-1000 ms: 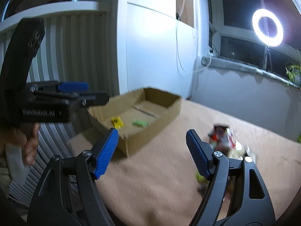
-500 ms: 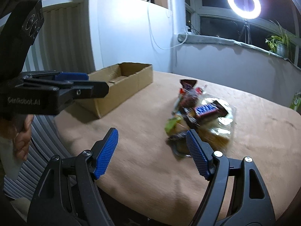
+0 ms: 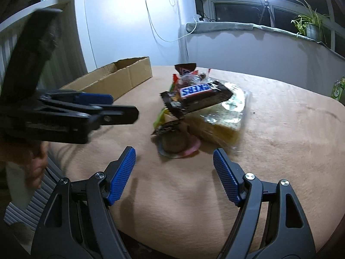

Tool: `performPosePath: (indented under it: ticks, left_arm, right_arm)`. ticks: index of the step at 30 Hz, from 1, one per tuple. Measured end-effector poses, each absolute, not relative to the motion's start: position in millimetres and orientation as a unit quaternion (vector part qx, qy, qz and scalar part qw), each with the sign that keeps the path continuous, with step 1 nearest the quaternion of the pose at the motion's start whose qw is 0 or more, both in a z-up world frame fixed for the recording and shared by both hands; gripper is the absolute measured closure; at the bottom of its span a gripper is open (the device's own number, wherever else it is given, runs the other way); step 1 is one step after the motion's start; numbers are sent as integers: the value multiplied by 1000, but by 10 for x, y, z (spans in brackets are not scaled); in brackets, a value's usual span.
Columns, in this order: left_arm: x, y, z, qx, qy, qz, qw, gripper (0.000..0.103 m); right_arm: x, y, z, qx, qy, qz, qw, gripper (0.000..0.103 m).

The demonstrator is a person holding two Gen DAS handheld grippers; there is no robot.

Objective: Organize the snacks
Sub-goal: 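Grasp the green-white egg packet with the left tool while the right grasps the Snickers bar, then carry the egg packet into the box with the left tool while the right drops the Snickers there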

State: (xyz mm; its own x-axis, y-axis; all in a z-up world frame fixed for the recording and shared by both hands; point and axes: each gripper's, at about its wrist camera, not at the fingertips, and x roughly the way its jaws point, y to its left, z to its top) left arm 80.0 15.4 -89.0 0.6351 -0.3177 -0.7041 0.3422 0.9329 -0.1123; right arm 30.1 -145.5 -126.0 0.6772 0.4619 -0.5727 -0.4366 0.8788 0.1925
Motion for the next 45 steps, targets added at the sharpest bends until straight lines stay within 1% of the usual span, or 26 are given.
performPosePath:
  ticks: [3,4,5,6,7,9,11,14,21,22,23,24,25,26,31,32,33,34,41,45]
  left_arm:
    - [907,124,-931,-3,390,-198,899,28]
    - [946,112,-943,-8,391,-204,898,30]
    - [979,98,-954,-11,393,-208,896,34]
    - [1015,86,-968,-14,396,-212,894,36]
    - [1048,76,-980,-17,398,-215,892,40]
    - [1092,62,-993,-23,401,-225,888,45]
    - [1119,61,-1010,-28,405,-231,884,51]
    - [1169,56,-1057,-30,413,-236,879,58]
    - [1177,-103,-1096,8,414,-249,876,59]
    - [1177,-115,-1097,11,413,-250,876,59]
    - [1178,-124,-1100,14,413,-249,876,63]
    - [1174,-128,-1104,16,412,-246,877,65]
    - [1181,-121,-1107,15,411,-246,878,66]
    - [1177,-116,-1111,14,410,-247,878,66]
    - [1192,-67,-1126,3,406,-250,879,69]
    - [1194,-54,-1127,0,405,-250,880,70]
    - [1197,-39,-1127,-4,404,-250,880,71]
    - [1195,-23,-1127,-10,404,-252,879,71]
    - [1155,52,-1104,-27,402,-254,879,73]
    - [1090,104,-1067,-36,399,-251,881,73]
  right_arm:
    - [350,-1464,-1290,8,324,248,913,37]
    - [373,-1441,-1303,-3,326,249,912,42]
    - [385,-1431,-1316,-8,327,250,911,45]
    - [402,-1413,-1332,-15,329,252,910,48]
    - [422,-1402,-1348,-17,330,255,909,48]
    - [441,-1400,-1361,-13,330,261,907,49]
    - [435,-1427,-1349,-7,327,272,905,49]
    - [427,-1515,-1287,3,316,274,908,49]
    - [628,-1841,-1013,67,296,250,919,49]
    - [701,-1833,-972,66,294,241,923,44]
    - [738,-1829,-954,64,290,236,925,39]
    - [812,-1791,-926,59,287,232,927,25]
    - [887,-1735,-916,53,288,233,927,21]
    - [945,-1684,-922,47,288,235,927,21]
    - [1141,-1494,-1010,28,312,246,917,22]
    - [1172,-1471,-1027,23,317,244,916,25]
    - [1182,-1472,-1027,25,316,242,917,40]
    - [1189,-1480,-1031,27,316,245,916,43]
    - [1126,-1499,-1023,20,309,248,918,47]
    - [1063,-1602,-996,41,301,238,922,47]
